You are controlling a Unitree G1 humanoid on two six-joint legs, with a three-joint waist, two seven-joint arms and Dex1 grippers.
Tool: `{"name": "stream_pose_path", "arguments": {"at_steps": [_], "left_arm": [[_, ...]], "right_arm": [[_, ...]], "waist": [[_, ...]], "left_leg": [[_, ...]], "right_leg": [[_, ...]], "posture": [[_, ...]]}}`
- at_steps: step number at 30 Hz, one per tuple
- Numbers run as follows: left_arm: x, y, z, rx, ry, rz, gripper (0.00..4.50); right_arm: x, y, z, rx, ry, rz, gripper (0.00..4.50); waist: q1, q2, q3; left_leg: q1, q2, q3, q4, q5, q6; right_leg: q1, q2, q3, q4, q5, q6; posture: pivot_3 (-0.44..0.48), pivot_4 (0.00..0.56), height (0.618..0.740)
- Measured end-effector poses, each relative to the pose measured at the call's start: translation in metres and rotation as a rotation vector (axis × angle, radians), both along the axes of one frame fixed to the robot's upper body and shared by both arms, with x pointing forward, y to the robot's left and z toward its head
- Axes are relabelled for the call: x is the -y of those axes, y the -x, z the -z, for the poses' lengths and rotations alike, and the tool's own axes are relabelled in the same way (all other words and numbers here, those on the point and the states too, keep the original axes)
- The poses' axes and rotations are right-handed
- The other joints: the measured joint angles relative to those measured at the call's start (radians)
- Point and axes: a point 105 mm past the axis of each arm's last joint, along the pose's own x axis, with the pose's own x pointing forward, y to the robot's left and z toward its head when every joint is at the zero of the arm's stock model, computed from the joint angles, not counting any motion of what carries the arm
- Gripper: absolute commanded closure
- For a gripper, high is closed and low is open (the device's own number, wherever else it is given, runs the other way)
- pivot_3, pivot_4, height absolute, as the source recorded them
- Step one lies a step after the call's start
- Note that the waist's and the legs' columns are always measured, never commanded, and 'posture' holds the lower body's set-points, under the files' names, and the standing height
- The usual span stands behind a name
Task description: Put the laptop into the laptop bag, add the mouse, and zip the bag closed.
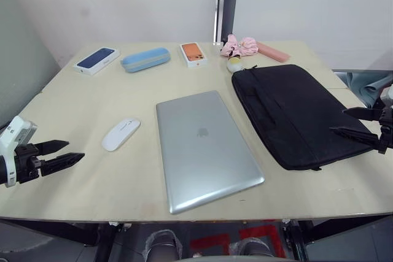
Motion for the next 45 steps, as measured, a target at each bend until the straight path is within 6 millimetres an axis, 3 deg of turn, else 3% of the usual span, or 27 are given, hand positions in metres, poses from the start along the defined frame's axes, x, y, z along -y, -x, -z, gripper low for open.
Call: {"name": "stream_pose_path", "arguments": {"at_steps": [12,21,26,33,37,39,45], "left_arm": [[0.014,-0.014,-0.016,0.023,0.074,0.032,0.02],[0.030,-0.011,-0.008,-0.021,0.121,0.042,0.02],[0.050,-0.009,-0.010,-0.065,0.208,0.082,0.02],[0.074,-0.004,-0.002,-0.178,0.364,0.107,0.00],[0.076,-0.020,0.000,-0.231,0.566,0.035,0.00],[0.076,-0.021,0.011,-0.304,0.625,-0.005,0.00],[0.094,-0.016,0.039,-0.553,0.776,-0.010,0.00]], "right_arm": [[0.001,-0.002,-0.002,0.015,0.002,0.013,0.00],[-0.005,-0.002,0.003,0.024,-0.016,0.006,0.00],[-0.008,-0.002,0.002,0.028,-0.010,-0.005,0.00],[-0.024,-0.003,0.004,0.028,0.025,-0.072,2.23],[-0.046,-0.013,0.001,0.053,0.059,-0.157,3.61],[-0.058,-0.020,-0.004,0.080,0.071,-0.204,4.33],[-0.101,-0.037,0.007,0.094,0.084,-0.346,4.46]], "waist": [[-0.001,0.000,0.000],[0.000,0.000,0.000],[0.002,0.000,0.000],[-0.002,0.000,0.000],[-0.002,0.001,0.000],[-0.008,0.001,0.000],[-0.009,0.000,0.000]], "left_leg": [[0.000,0.000,0.000,0.001,0.000,0.000],[0.000,0.000,-0.001,0.002,0.000,0.000],[0.000,0.000,-0.001,0.003,0.000,0.000],[0.000,0.000,-0.001,0.004,0.000,0.000],[0.002,0.000,-0.001,0.006,0.000,0.000],[0.003,-0.001,0.000,0.007,0.000,0.000],[0.006,-0.001,-0.001,0.007,0.000,-0.001]], "right_leg": [[0.000,0.000,0.000,0.001,0.000,0.000],[0.001,0.000,0.000,0.002,0.000,0.000],[0.001,0.000,0.000,0.002,0.000,0.000],[0.001,0.000,0.000,0.003,0.000,0.000],[0.001,0.000,0.001,0.009,0.000,0.000],[0.002,0.000,0.002,0.009,0.000,0.000],[0.005,0.000,0.001,0.009,0.000,0.000]], "posture": [[0.000,0.150,0.740],[0.000,0.150,0.740],[0.000,0.150,0.740],[0.000,0.150,0.740],[0.000,0.150,0.740],[0.000,0.150,0.740],[0.000,0.150,0.740]]}}
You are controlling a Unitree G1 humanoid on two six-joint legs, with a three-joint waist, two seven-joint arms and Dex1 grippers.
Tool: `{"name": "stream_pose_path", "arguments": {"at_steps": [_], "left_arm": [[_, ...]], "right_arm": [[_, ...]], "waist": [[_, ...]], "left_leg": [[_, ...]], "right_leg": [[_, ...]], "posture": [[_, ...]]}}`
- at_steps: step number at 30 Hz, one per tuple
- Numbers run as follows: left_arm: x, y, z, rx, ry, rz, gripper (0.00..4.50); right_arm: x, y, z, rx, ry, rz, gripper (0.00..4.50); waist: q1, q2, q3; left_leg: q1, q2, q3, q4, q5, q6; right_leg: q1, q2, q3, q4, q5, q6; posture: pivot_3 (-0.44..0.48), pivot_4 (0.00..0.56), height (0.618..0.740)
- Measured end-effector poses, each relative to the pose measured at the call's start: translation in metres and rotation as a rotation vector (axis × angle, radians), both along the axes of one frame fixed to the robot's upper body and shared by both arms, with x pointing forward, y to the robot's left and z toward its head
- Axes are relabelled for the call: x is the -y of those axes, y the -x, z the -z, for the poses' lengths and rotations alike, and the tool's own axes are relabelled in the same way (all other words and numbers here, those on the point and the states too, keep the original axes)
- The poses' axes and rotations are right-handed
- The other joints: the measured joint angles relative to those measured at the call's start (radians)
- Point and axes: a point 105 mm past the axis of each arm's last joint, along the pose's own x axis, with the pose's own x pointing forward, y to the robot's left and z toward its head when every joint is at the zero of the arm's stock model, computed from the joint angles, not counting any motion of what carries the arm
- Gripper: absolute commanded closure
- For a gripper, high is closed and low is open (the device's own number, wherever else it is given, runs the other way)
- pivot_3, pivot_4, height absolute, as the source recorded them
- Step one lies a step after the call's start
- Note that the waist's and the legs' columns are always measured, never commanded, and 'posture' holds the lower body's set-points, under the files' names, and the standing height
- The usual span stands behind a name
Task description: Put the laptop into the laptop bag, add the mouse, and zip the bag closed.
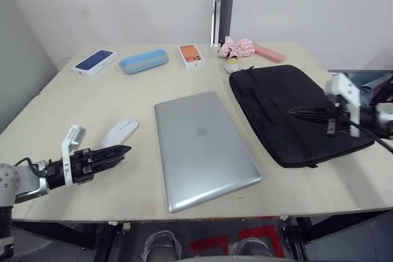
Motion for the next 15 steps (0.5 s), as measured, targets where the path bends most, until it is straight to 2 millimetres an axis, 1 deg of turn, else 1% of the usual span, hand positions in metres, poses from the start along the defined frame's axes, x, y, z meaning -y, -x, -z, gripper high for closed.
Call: {"name": "stream_pose_path", "arguments": {"at_steps": [2,5,6,7,9,11,13,15], "left_arm": [[0.003,-0.002,0.003,-0.036,0.032,0.003,0.00],[0.010,-0.019,0.004,-0.051,0.091,-0.006,0.00],[0.016,-0.026,0.005,-0.062,0.111,0.004,0.00],[0.018,-0.027,0.008,-0.080,0.110,0.009,0.00],[0.019,-0.026,0.017,-0.113,0.091,0.008,0.00],[0.019,-0.027,0.018,-0.106,0.097,0.009,0.00],[0.020,-0.029,0.020,-0.099,0.103,0.011,0.00],[0.023,-0.031,0.020,-0.092,0.104,0.018,0.00]], "right_arm": [[-0.011,-0.005,0.007,-0.012,0.003,-0.029,4.46],[-0.037,-0.020,0.017,0.005,0.022,-0.077,4.46],[-0.053,-0.027,0.028,0.010,0.054,-0.110,4.46],[-0.060,-0.032,0.039,0.008,0.085,-0.119,4.46],[-0.060,-0.040,0.059,-0.009,0.148,-0.094,4.46],[-0.055,-0.055,0.075,-0.010,0.226,-0.052,4.46],[-0.060,-0.068,0.084,0.008,0.266,-0.040,4.46],[-0.065,-0.076,0.087,0.021,0.283,-0.039,4.46]], "waist": [[0.004,0.000,0.000],[0.004,0.000,0.000],[0.004,0.000,0.000],[0.004,0.000,0.000],[0.004,0.000,0.000],[0.003,0.000,0.000],[0.002,0.000,0.000],[0.003,0.000,0.000]], "left_leg": [[0.000,0.000,0.000,0.000,0.000,0.000],[0.001,-0.001,0.000,0.000,0.000,-0.001],[0.001,-0.001,-0.001,0.001,0.001,-0.002],[0.001,-0.001,-0.001,0.001,0.000,-0.002],[-0.001,-0.001,-0.001,0.000,0.000,-0.003],[-0.003,-0.002,-0.002,0.000,0.000,-0.002],[-0.004,-0.002,-0.002,0.000,0.000,-0.003],[-0.003,-0.002,-0.002,0.000,-0.001,-0.005]], "right_leg": [[0.001,0.000,0.000,0.000,0.000,0.000],[0.001,0.000,0.000,0.002,0.000,0.000],[0.001,-0.001,0.000,0.002,0.000,-0.001],[0.001,-0.001,0.000,0.002,0.000,-0.001],[0.001,-0.001,-0.001,0.000,0.000,-0.001],[0.000,-0.001,-0.002,-0.001,0.001,-0.001],[0.000,-0.002,-0.003,-0.001,0.001,-0.001],[0.001,-0.002,-0.003,0.000,0.001,-0.001]], "posture": [[0.000,0.150,0.740],[0.000,0.150,0.740],[0.000,0.150,0.740],[0.000,0.150,0.740],[0.000,0.150,0.740],[0.000,0.150,0.740],[0.000,0.150,0.740],[0.000,0.150,0.740]]}}
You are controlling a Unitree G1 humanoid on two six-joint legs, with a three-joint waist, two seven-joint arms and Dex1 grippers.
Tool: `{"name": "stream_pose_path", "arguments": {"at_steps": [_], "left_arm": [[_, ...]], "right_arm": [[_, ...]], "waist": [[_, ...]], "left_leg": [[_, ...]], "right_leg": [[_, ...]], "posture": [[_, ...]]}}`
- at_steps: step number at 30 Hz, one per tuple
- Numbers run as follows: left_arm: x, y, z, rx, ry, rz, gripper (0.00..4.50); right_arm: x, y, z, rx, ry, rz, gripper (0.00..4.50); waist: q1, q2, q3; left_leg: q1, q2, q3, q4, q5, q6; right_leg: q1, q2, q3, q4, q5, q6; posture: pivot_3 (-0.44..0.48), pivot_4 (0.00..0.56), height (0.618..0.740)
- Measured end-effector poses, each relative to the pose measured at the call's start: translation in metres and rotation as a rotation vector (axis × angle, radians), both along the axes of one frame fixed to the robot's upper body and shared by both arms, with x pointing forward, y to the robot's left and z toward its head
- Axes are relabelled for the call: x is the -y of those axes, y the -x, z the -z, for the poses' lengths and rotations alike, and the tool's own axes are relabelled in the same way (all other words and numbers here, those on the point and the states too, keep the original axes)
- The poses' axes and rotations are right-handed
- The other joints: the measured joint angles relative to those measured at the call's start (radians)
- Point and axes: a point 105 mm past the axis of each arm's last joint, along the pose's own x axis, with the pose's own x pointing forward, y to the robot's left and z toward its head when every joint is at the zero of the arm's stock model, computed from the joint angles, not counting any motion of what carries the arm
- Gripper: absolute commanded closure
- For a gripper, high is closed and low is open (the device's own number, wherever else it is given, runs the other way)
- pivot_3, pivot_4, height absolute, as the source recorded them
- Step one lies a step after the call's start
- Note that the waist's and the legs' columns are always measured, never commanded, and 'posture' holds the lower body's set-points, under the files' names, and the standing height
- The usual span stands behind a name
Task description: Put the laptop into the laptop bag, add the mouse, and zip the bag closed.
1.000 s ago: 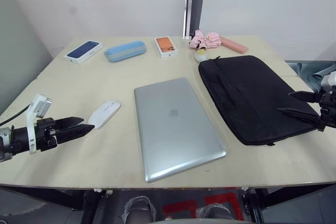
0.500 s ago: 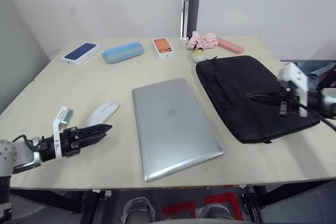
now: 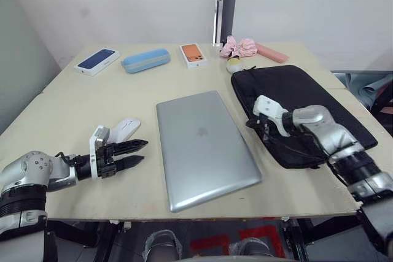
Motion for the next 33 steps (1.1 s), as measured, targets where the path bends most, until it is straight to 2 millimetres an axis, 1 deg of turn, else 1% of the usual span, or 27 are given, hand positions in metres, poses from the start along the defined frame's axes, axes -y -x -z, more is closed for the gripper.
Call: {"name": "stream_pose_path", "arguments": {"at_steps": [2,5,10,13,23,33], "left_arm": [[0.006,-0.004,0.001,0.012,0.007,0.011,0.00],[0.017,-0.009,0.003,0.022,0.026,0.032,0.00],[0.032,-0.013,0.004,0.025,0.057,0.063,0.00],[0.040,-0.014,0.006,0.020,0.066,0.085,0.00],[0.042,-0.015,0.011,0.017,0.066,0.094,0.00],[0.041,-0.017,0.013,0.011,0.064,0.092,0.00]], "right_arm": [[-0.003,-0.008,0.004,0.009,0.046,-0.012,4.46],[-0.003,-0.011,0.012,0.006,0.115,-0.043,4.46],[-0.008,-0.016,0.013,0.026,0.146,-0.071,4.46],[-0.012,-0.016,0.014,0.017,0.144,-0.081,4.46],[-0.024,-0.015,0.017,-0.015,0.127,-0.082,4.46],[-0.027,-0.011,0.014,-0.053,0.088,-0.054,4.46]], "waist": [[0.005,0.000,0.000],[0.009,0.000,0.000],[0.000,0.000,0.000],[-0.004,0.000,-0.001],[-0.009,0.004,-0.009],[-0.012,0.008,-0.011]], "left_leg": [[0.001,-0.002,0.000,0.000,-0.002,-0.003],[0.004,-0.003,0.001,0.001,-0.002,-0.002],[0.005,-0.006,0.001,0.001,-0.001,0.000],[0.009,-0.006,0.001,0.001,-0.001,0.000],[0.010,-0.007,0.001,-0.001,-0.001,0.000],[0.013,-0.007,0.002,-0.009,-0.001,0.000]], "right_leg": [[0.002,-0.003,-0.001,0.001,0.000,0.000],[0.007,-0.006,-0.002,0.000,0.000,0.000],[0.009,-0.009,-0.002,0.000,0.000,0.000],[0.012,-0.009,-0.002,0.000,0.000,0.000],[0.013,-0.009,-0.002,-0.002,0.000,-0.001],[0.013,-0.009,-0.002,-0.004,0.000,0.000]], "posture": [[0.000,0.150,0.740],[0.000,0.150,0.740],[0.000,0.150,0.740],[0.000,0.150,0.740],[0.000,0.150,0.740],[0.000,0.150,0.740]]}}
